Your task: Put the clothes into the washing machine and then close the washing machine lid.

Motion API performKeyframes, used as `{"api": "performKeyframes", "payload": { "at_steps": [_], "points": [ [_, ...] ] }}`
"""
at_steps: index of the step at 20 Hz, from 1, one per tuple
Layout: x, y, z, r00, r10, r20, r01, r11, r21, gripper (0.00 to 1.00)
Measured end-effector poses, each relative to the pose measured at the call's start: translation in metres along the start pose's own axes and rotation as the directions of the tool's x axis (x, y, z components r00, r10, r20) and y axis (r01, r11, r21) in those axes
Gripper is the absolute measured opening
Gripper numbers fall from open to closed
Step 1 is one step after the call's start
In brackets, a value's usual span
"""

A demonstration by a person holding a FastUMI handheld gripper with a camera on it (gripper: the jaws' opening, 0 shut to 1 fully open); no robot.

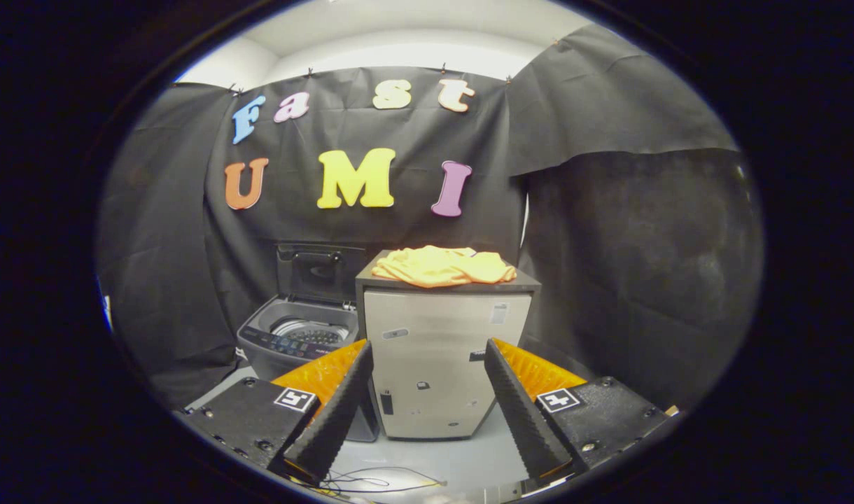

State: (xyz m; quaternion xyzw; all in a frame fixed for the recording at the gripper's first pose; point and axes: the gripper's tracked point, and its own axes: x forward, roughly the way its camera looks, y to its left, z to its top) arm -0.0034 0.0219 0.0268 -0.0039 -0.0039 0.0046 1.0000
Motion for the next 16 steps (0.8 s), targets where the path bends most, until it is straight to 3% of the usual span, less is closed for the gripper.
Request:
{"api": "performKeyframes", "payload": {
  "at_steps": [10,16],
  "points": [
    [0.05,-0.019,0.087,1.0,-0.001,0.02,0.001,1.0,0.016,1.0],
    [0.127,-0.042,0.15,1.0,-0.004,0.024,0.004,1.0,0.012,1.0]
  ]
}}
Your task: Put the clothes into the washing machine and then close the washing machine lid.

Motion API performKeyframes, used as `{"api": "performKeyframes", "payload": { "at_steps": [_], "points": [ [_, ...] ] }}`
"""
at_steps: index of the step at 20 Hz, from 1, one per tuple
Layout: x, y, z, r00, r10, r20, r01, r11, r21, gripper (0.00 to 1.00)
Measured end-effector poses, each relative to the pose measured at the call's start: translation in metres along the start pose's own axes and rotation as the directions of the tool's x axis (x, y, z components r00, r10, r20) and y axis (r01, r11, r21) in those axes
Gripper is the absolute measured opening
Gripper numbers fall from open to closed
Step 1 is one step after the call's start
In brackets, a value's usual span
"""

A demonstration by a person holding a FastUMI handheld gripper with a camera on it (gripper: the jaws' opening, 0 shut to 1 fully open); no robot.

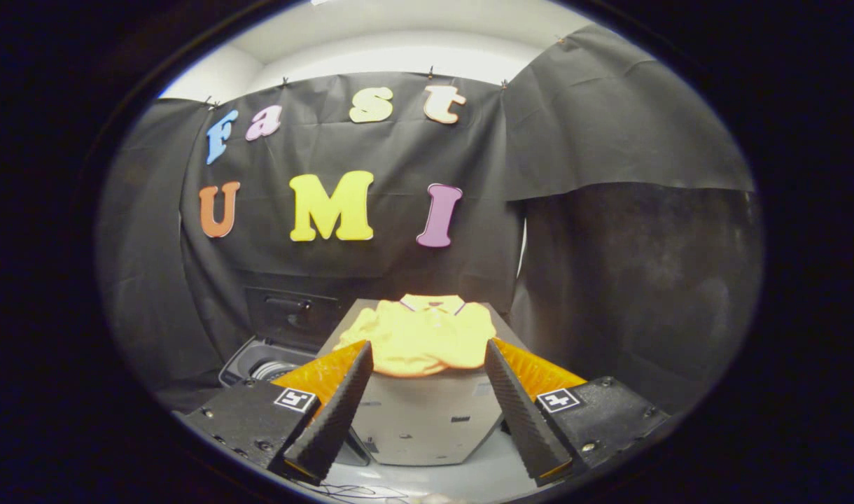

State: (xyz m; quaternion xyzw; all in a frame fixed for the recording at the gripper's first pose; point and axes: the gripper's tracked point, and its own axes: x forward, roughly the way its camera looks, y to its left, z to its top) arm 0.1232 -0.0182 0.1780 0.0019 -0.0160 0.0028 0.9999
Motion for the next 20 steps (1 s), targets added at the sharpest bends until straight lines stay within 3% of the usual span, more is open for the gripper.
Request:
{"api": "performKeyframes", "payload": {
  "at_steps": [11,15,20],
  "points": [
    [0.172,-0.006,0.048,0.994,0.073,-0.086,-0.071,0.997,0.03,1.0],
    [0.235,-0.003,0.039,0.982,0.08,-0.174,-0.08,0.997,0.006,1.0],
    [0.289,0.004,-0.003,0.936,0.078,-0.343,-0.078,0.997,0.012,1.0]
  ]
}}
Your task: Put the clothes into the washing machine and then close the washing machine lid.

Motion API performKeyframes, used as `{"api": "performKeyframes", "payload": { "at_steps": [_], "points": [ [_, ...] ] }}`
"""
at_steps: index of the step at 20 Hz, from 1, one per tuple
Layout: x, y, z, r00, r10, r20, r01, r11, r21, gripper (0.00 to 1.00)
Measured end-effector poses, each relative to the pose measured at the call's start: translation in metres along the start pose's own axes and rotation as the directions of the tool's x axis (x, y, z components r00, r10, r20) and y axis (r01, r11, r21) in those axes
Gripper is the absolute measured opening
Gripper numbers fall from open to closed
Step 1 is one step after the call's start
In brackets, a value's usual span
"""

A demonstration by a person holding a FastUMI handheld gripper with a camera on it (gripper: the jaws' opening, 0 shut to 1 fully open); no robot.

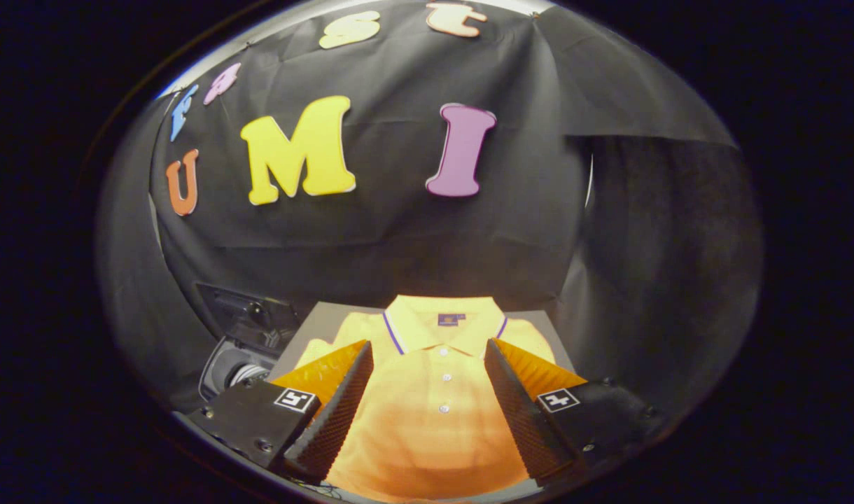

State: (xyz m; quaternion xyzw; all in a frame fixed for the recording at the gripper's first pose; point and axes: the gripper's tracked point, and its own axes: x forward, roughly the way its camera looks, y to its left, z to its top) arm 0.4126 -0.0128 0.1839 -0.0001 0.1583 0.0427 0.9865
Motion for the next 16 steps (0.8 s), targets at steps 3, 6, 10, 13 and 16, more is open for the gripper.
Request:
{"api": "performKeyframes", "payload": {
  "at_steps": [3,6,10,13,16],
  "points": [
    [0.021,-0.002,-0.018,0.995,-0.021,-0.1,0.022,1.0,0.012,1.0],
    [0.04,-0.004,-0.037,0.98,-0.027,-0.198,0.034,0.999,0.035,1.0],
    [0.048,-0.004,-0.058,0.95,-0.034,-0.311,0.06,0.996,0.072,1.0],
    [0.046,-0.004,-0.058,0.946,-0.029,-0.323,0.055,0.996,0.073,1.0],
    [0.046,-0.004,-0.058,0.949,-0.027,-0.315,0.054,0.996,0.078,1.0]
  ]
}}
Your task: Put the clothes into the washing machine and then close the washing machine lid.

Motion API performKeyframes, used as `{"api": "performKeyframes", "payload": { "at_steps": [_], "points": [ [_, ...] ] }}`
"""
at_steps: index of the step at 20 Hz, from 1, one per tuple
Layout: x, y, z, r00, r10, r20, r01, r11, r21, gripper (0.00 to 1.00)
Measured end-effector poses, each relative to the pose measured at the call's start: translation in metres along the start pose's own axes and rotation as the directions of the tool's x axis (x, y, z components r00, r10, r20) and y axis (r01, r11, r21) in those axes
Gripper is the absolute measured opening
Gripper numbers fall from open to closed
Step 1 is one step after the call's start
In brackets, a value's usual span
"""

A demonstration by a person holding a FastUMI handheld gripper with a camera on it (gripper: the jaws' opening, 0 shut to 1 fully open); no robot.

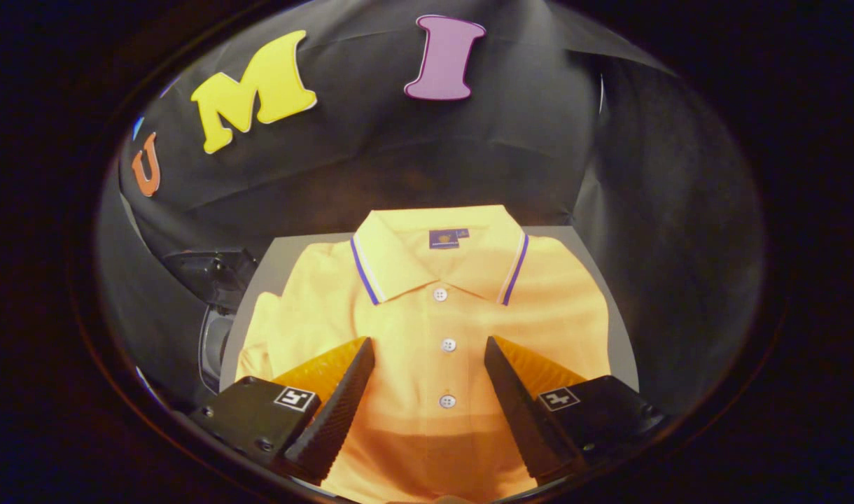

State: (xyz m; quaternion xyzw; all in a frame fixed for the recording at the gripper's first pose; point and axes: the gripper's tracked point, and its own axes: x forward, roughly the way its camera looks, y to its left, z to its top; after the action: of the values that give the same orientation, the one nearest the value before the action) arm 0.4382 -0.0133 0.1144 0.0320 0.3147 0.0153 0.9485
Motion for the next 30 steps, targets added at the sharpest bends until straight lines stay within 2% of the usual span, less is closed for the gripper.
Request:
{"api": "performKeyframes", "payload": {
  "at_steps": [2,6,8,13,15,19,21,25,30],
  "points": [
    [0.002,0.0,0.0,1.0,-0.004,0.019,0.004,1.0,0.018,1.0],
    [0.001,0.001,-0.002,1.0,0.003,-0.009,-0.003,0.999,-0.035,1.0],
    [0.0,-0.001,0.001,1.0,0.023,-0.017,-0.023,0.999,-0.027,0.96],
    [0.0,0.013,0.002,0.995,0.101,0.027,-0.1,0.994,-0.045,0.41],
    [0.001,0.018,0.003,0.994,0.092,0.06,-0.09,0.995,-0.031,0.18],
    [-0.004,0.022,-0.004,0.995,0.074,0.065,-0.073,0.997,-0.02,0.1],
    [-0.021,0.027,-0.013,0.994,0.066,0.083,-0.063,0.998,-0.031,0.08],
    [-0.051,0.039,-0.014,0.991,0.088,0.105,-0.092,0.995,0.037,0.08],
    [-0.094,0.058,-0.012,0.984,0.104,0.146,-0.111,0.993,0.04,0.07]
  ]
}}
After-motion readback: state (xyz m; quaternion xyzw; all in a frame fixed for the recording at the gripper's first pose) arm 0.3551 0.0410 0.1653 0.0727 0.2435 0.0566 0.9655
